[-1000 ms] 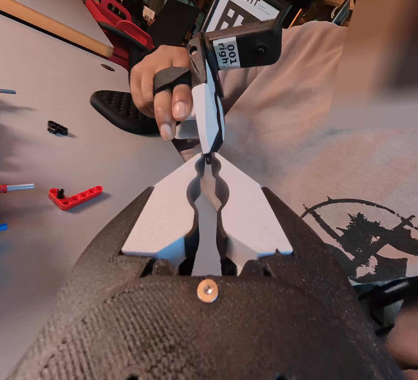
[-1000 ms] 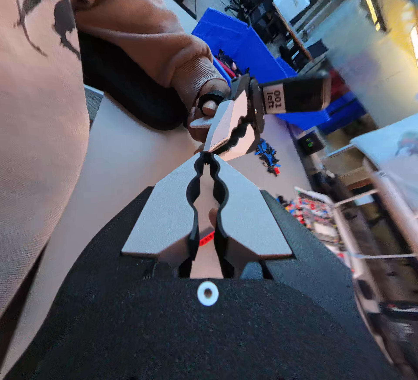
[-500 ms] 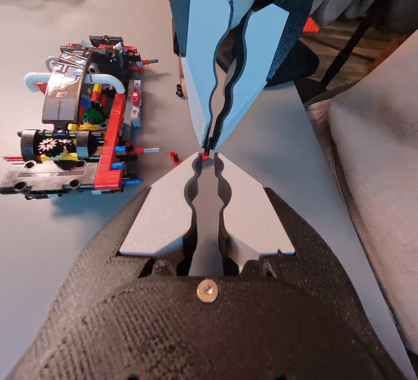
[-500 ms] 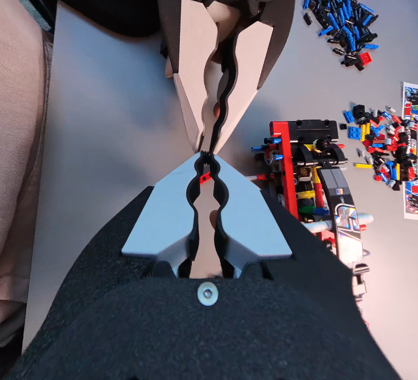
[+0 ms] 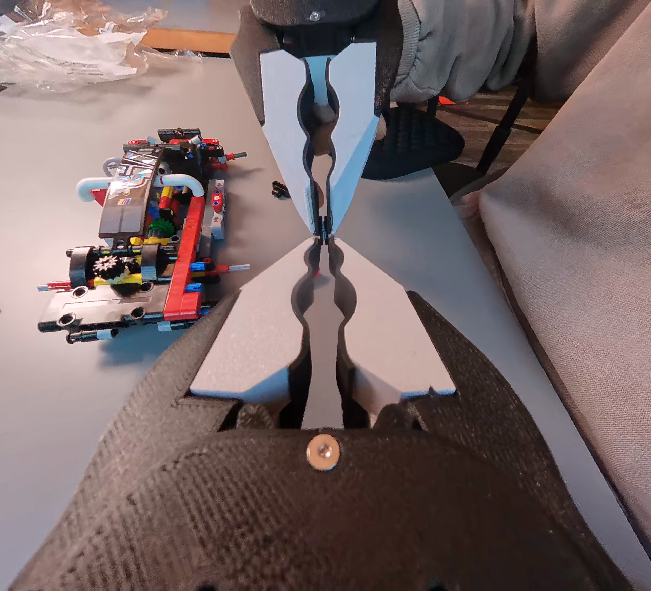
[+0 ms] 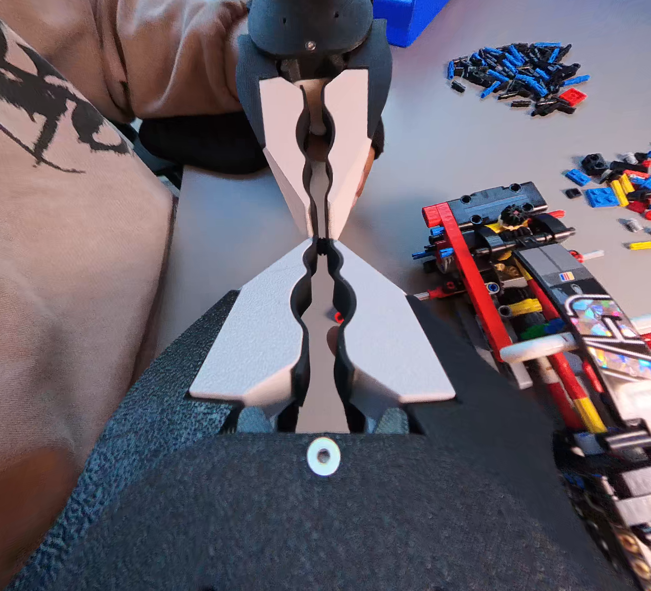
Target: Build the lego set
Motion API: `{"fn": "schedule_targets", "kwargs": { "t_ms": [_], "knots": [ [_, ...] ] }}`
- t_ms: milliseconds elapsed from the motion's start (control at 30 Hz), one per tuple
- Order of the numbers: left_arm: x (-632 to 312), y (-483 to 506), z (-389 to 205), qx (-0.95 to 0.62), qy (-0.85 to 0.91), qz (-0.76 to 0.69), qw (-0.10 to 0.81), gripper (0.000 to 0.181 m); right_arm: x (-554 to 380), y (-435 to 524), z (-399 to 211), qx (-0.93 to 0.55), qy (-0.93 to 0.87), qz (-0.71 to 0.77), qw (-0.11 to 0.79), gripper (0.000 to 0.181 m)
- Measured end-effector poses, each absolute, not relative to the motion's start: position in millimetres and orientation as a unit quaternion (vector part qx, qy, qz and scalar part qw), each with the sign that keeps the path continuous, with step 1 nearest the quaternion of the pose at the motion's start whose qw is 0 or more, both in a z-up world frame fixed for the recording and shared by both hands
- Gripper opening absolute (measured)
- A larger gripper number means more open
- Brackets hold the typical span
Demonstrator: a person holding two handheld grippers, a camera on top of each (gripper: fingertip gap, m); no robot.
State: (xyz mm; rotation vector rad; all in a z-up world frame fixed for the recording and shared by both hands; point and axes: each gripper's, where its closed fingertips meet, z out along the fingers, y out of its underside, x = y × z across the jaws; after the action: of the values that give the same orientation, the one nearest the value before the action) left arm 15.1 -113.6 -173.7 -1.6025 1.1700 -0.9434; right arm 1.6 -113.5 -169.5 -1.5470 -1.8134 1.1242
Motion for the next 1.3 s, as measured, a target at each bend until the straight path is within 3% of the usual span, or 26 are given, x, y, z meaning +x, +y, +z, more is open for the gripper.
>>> {"fn": "schedule_targets", "kwargs": {
  "t_ms": [100,200,267,533,1300],
  "knots": [
    [14,-110,-169,-0.647,0.462,-0.381,0.471,0.002,1,-110,-164,-0.579,-0.641,0.436,0.253,0.002],
    [10,-96,-184,-0.676,0.473,-0.309,0.472,0.008,3,-99,-178,-0.596,-0.675,0.357,0.249,0.002],
    [2,-87,-201,-0.703,0.482,-0.259,0.454,0.019,7,-93,-190,-0.600,-0.711,0.290,0.225,0.002],
    [3,-86,-236,-0.732,0.522,-0.190,0.394,0.024,14,-90,-228,-0.649,-0.729,0.190,0.108,0.002],
    [18,-82,-239,-0.731,0.526,-0.149,0.408,0.013,19,-90,-235,-0.685,-0.718,0.117,0.035,0.002]
  ]
}}
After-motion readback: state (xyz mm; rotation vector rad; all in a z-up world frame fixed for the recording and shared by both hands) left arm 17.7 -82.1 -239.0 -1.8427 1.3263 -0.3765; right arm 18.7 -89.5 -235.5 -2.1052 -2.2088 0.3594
